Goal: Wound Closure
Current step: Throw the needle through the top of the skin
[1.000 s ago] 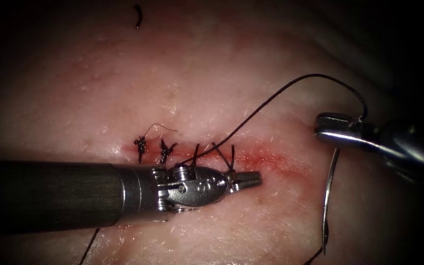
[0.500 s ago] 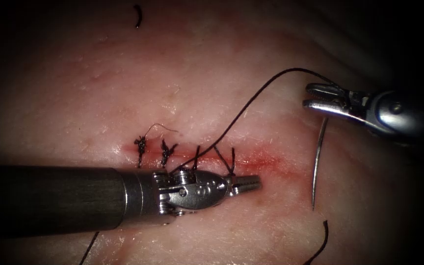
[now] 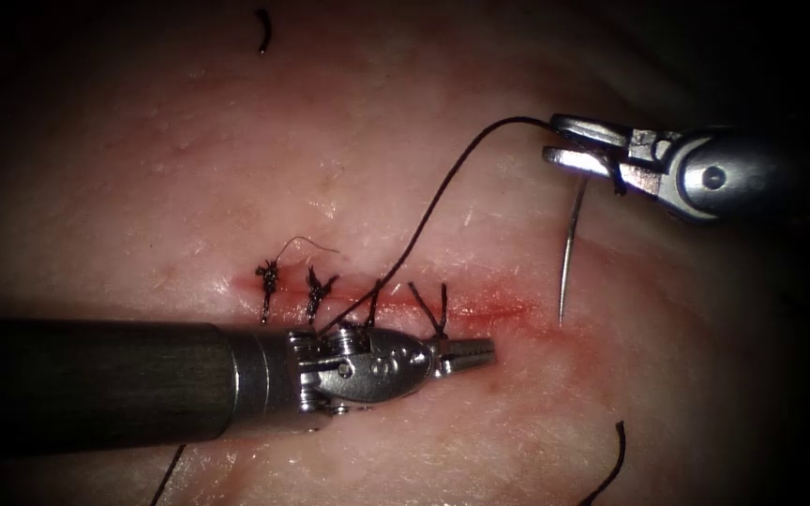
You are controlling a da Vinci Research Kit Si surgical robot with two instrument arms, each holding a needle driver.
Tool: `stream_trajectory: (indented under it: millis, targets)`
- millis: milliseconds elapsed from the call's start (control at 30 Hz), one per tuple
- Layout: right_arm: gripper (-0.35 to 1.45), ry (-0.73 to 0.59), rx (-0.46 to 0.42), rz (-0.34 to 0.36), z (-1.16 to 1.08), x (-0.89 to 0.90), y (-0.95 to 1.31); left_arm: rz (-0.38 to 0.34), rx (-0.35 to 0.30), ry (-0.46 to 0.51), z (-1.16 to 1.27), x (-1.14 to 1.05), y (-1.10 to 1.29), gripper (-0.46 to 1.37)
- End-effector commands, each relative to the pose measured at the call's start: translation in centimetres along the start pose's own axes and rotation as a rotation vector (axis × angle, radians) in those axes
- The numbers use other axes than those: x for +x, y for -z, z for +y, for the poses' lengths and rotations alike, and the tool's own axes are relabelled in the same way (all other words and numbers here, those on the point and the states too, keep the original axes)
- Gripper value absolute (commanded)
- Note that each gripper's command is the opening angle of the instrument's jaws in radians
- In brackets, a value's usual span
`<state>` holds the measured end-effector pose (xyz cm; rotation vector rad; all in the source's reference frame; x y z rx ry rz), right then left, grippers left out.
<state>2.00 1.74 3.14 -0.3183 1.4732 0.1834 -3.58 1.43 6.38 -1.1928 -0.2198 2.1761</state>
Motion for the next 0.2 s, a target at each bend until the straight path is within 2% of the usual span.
stream_trajectory:
  millis: [33,200]
  targets:
    - [-0.35,0.010,-0.009,0.006,0.01,0.00,-0.02,0.001,-0.014,0.000,0.00,0.00,0.00,-0.35]
    - [-0.35,0.019,-0.011,0.014,-0.03,-0.02,-0.04,0.001,-0.014,0.001,0.00,0.01,0.00,-0.35]
